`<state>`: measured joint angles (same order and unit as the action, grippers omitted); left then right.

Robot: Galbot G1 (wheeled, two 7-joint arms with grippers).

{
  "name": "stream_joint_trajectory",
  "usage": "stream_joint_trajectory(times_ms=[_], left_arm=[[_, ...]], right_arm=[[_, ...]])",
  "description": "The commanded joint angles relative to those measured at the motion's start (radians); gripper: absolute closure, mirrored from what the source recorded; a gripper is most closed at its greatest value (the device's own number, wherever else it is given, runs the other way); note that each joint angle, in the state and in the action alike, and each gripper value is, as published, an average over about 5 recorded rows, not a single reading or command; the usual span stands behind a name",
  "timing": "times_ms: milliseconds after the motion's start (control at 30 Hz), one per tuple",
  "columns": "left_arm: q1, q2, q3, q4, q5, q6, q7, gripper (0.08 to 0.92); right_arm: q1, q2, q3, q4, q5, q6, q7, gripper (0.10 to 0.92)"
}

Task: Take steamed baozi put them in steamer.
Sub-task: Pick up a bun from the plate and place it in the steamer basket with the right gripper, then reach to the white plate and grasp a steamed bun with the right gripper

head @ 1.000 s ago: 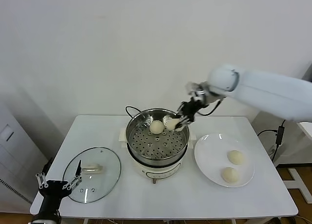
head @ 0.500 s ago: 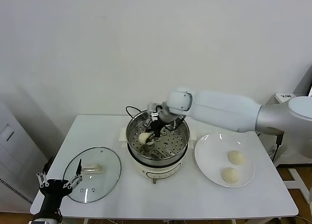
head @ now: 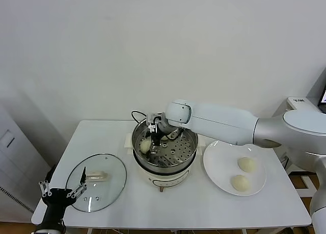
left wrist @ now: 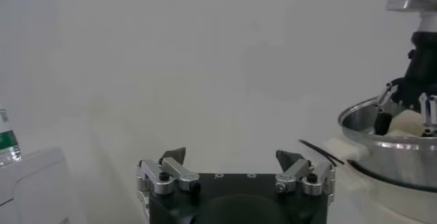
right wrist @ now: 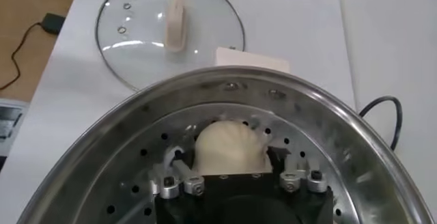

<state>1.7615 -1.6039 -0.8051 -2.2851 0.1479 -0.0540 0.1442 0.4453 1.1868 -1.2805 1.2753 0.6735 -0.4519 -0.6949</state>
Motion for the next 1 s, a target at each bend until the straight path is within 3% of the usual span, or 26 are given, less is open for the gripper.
stream_joint_trajectory(times_ms=[33, 300, 433, 567, 700, 1000], left_arm=[[0.005, 0.002, -0.002, -0.003, 0.0, -0.003, 0.001, 0.177], [0.003, 0.01, -0.004, -0.009, -0.004, -0.005, 0.002, 0.177], [-0.006, 0.015, 0.001, -0.01, -0.004, 0.001, 0.001, 0.177], [-0.023, 0.015, 0.011, -0.002, 0.002, 0.013, 0.0, 0.177], [-0.036, 0.021, 0.018, 0.003, 0.001, 0.021, -0.001, 0.177], [-0.035, 0.032, 0.026, 0.006, 0.007, 0.023, 0.0, 0.177]], right_arm=[[0.094, -0.093, 0.012, 0.055, -0.015, -0.007, -0.065, 0.209], [0.355, -0.362, -0.049, 0.041, -0.082, 0.104, -0.498, 0.203], [0.373, -0.516, -0.072, 0.028, -0.205, 0.197, -0.627, 0.203], [0.275, -0.645, -0.045, 0.052, -0.354, 0.274, -0.649, 0.203], [-0.008, -0.714, 0.177, 0.07, -0.537, 0.324, -0.643, 0.203], [-0.466, -0.7, 0.501, 0.053, -0.734, 0.384, -0.606, 0.203]])
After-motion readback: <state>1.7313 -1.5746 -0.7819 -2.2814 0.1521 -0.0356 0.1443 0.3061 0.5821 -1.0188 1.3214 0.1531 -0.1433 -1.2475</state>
